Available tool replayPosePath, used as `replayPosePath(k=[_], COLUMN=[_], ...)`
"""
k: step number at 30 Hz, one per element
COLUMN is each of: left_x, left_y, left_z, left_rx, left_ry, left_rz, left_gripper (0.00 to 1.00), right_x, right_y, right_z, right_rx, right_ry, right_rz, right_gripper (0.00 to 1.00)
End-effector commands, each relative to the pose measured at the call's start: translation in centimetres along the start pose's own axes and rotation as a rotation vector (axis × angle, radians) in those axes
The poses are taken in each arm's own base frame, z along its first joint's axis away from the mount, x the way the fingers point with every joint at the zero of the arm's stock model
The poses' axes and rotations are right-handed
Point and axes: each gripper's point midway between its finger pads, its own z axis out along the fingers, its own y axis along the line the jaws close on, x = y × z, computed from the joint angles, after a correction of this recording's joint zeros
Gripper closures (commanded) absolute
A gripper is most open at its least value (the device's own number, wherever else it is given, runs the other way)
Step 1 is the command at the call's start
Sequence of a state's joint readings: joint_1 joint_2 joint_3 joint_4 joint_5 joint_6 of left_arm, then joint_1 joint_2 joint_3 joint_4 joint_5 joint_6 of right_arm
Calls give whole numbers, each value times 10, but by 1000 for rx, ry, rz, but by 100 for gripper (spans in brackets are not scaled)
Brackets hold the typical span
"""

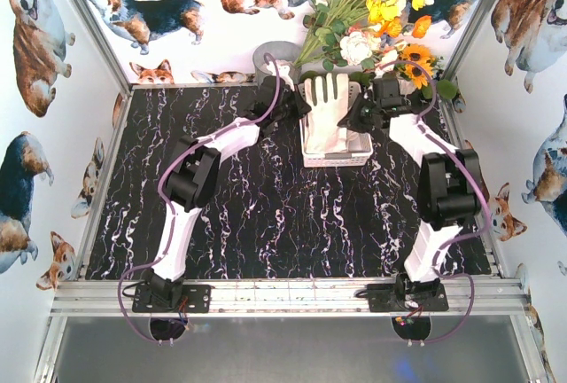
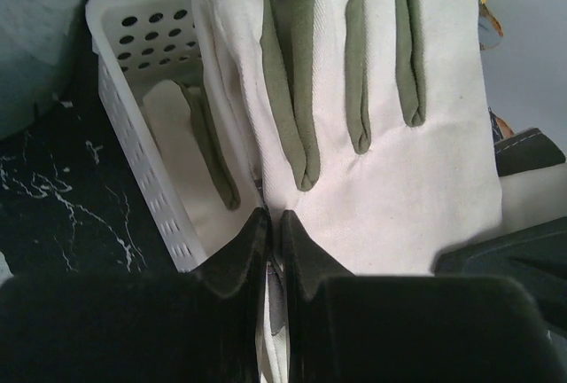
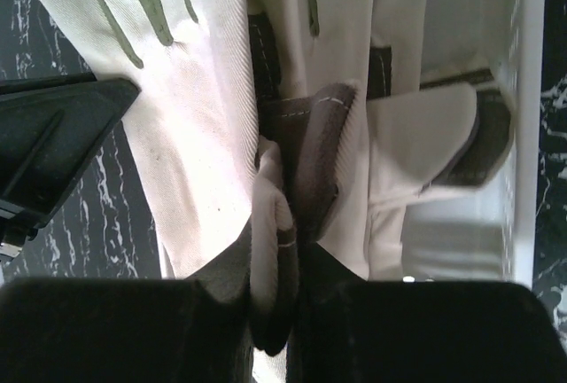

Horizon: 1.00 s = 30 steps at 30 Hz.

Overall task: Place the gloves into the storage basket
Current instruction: Place the glove in the bin.

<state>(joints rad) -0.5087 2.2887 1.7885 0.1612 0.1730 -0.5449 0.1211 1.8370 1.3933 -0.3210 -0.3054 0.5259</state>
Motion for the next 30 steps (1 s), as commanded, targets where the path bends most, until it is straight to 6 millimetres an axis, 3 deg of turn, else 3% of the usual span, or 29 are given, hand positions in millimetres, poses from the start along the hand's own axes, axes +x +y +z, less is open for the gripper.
replayPosePath(k=[1,13,21,25,30], left_x=[-24,1,14,7,-17], left_y=[-2,13,15,8,-14], left_z=[9,13,7,1,-15], left_rx=[53,13,-36,-23,5], left_ry=[-64,1,50,33,-17], left_rz=[18,21,77,81,129], left_gripper=[100,100,99,68,53], right_x=[-34,-7,7,9,11], right_y=[6,-19,-35,-37,-37], right_z=[8,34,36,37,39], right_rx=[-9,48,102,104,98], right_ry=[-71,70,130,138,145], right_rz=[-76,-76,-95,-99,-96], right_gripper=[100,100,100,100,100])
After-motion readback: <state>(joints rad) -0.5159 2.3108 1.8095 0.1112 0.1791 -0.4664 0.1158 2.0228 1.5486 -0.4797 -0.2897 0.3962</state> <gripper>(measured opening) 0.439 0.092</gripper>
